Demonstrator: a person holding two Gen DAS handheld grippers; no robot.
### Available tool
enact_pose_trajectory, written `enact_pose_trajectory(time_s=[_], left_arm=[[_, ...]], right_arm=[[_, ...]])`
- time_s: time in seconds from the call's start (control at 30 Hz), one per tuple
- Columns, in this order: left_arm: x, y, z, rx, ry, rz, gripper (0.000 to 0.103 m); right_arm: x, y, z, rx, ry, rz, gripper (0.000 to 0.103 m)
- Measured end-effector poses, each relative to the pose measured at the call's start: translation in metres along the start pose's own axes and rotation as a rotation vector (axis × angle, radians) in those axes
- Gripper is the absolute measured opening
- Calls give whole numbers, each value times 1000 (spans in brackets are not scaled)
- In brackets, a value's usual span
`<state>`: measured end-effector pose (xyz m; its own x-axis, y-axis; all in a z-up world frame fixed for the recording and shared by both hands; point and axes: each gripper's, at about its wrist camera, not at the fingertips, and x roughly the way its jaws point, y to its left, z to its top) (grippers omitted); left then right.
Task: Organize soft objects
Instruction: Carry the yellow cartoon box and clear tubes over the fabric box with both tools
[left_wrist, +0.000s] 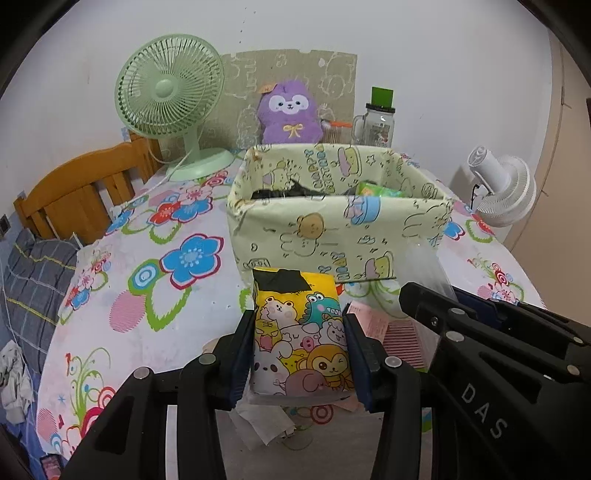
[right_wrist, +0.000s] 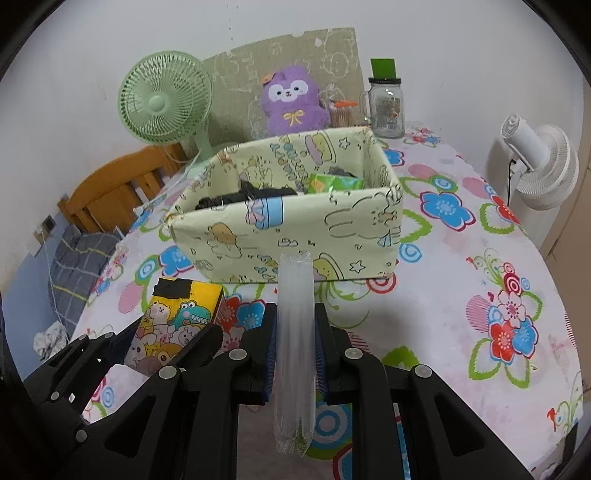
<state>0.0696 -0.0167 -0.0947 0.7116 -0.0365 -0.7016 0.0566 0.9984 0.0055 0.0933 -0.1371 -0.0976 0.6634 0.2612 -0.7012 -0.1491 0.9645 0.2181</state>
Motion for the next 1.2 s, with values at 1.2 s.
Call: enact_pose_trajectory(time_s=[1.2], left_arm=[[-60, -23, 37, 29, -92, -45, 47]], right_arm=[[-74, 5, 33, -48, -133, 7, 21]])
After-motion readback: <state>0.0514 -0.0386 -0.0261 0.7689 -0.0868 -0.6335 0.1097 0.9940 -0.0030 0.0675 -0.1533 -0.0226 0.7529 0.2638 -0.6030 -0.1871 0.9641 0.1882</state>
